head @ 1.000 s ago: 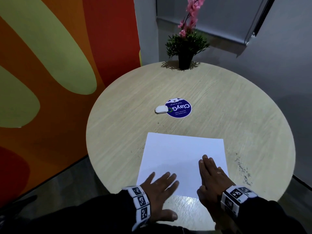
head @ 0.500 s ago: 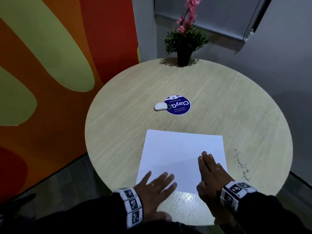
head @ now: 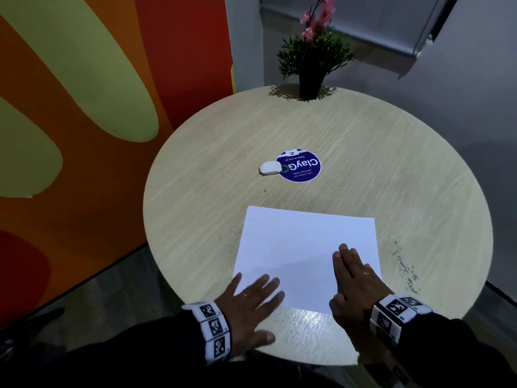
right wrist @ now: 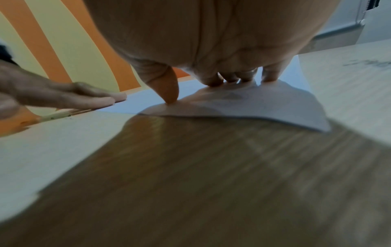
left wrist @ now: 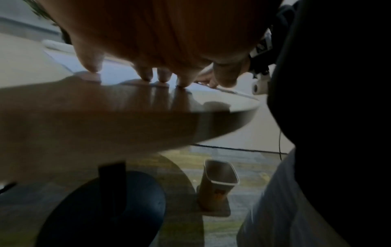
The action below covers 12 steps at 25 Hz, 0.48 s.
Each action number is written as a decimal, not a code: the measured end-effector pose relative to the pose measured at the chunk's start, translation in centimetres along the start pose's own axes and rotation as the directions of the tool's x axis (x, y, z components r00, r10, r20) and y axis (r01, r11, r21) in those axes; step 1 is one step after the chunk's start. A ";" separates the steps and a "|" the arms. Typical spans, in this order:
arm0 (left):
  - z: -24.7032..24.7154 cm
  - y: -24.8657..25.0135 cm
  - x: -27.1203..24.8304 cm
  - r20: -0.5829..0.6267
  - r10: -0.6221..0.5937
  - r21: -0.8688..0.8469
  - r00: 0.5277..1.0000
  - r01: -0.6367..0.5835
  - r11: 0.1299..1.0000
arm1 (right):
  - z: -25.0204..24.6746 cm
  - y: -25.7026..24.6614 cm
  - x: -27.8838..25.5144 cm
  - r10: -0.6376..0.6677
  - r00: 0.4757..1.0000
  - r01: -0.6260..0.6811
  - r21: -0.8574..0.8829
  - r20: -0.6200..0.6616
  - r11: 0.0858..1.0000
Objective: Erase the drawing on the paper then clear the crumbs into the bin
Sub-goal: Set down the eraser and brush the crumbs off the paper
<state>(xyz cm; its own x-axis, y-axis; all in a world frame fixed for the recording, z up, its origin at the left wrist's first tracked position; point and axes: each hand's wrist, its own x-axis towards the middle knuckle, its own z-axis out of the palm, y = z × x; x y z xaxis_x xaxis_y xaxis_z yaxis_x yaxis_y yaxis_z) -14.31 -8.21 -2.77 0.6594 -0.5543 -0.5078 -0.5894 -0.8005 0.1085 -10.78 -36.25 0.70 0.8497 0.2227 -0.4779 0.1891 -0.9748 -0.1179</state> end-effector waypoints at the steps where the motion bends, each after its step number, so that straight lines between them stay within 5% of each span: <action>1: 1.1 -0.3 -0.1 0.015 0.007 -0.004 1.000 -0.007 1.000 | 0.0 0.0 0.0 -0.002 1.000 0.002 -0.012 0.016 1.000; 5: -0.3 -4.3 -1.7 -0.141 -0.191 0.010 0.971 0.194 0.981 | 0.0 0.3 0.4 -0.003 0.999 0.004 -0.021 0.042 1.000; 7: -1.4 -5.3 -1.9 -0.125 -0.269 -0.043 0.955 0.266 0.963 | 0.2 0.3 0.5 -0.006 0.999 0.008 -0.026 0.046 1.000; 9: -2.2 -3.3 -1.3 -0.172 -0.136 -0.048 0.976 0.130 0.990 | 0.3 0.4 0.5 -0.005 0.999 0.005 -0.014 0.042 1.000; 12: -1.4 -0.6 -0.4 -0.035 0.124 0.021 0.992 -0.124 0.992 | 0.3 0.5 0.6 -0.003 0.999 0.003 -0.002 0.044 1.000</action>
<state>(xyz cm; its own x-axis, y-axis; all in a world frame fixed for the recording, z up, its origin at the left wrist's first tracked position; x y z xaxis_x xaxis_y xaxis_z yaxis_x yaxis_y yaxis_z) -13.58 -7.78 -1.40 0.5970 -0.6572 -0.4601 -0.6762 -0.7208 0.1521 -10.34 -36.56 0.10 0.8269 0.2257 -0.5151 0.1927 -0.9742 -0.1174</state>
